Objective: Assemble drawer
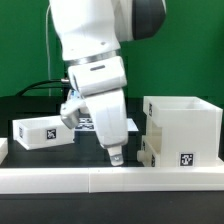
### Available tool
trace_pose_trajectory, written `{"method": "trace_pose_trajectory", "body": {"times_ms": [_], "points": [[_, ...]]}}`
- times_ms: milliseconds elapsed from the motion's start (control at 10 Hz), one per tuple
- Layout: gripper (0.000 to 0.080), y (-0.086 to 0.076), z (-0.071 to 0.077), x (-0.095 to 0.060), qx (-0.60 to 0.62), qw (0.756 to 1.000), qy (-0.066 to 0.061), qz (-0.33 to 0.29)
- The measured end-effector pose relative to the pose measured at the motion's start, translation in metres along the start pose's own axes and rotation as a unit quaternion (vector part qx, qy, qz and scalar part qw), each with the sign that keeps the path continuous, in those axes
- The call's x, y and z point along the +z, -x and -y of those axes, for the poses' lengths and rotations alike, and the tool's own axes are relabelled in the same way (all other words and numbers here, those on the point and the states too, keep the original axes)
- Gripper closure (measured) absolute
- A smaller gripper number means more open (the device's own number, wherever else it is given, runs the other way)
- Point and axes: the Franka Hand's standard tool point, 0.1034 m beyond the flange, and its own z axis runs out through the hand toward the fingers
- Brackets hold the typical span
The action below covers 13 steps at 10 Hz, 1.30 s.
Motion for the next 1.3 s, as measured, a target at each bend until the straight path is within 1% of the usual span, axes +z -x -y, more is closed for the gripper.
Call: {"method": "trace_pose_trajectory", "body": {"times_ms": [100,200,300,400,500,600,700,1100,1200,1300], "points": [[0.0151,0.004,0.008,-0.007,0.005,1.0,0.005,0.006],[0.0151,0.007,0.021,-0.013,0.009,1.0,0.008,0.012],[0.0151,0.009,0.036,-0.019,0.022,0.999,0.012,0.019],[0.0151,0.012,0.055,-0.024,0.025,0.999,0.016,0.028],[0.0151,0.018,0.069,-0.029,0.027,0.999,0.017,0.034],[0.0151,0.022,0.077,-0.032,0.031,0.999,0.015,0.037],[0.0151,0.023,0.078,-0.03,0.033,0.999,0.013,0.036],[0.0151,0.023,0.078,-0.029,0.038,0.999,0.013,0.035],[0.0151,0.027,0.079,-0.029,0.08,0.996,0.014,0.033],[0.0151,0.038,0.084,-0.031,0.131,0.991,0.016,0.033]]}}
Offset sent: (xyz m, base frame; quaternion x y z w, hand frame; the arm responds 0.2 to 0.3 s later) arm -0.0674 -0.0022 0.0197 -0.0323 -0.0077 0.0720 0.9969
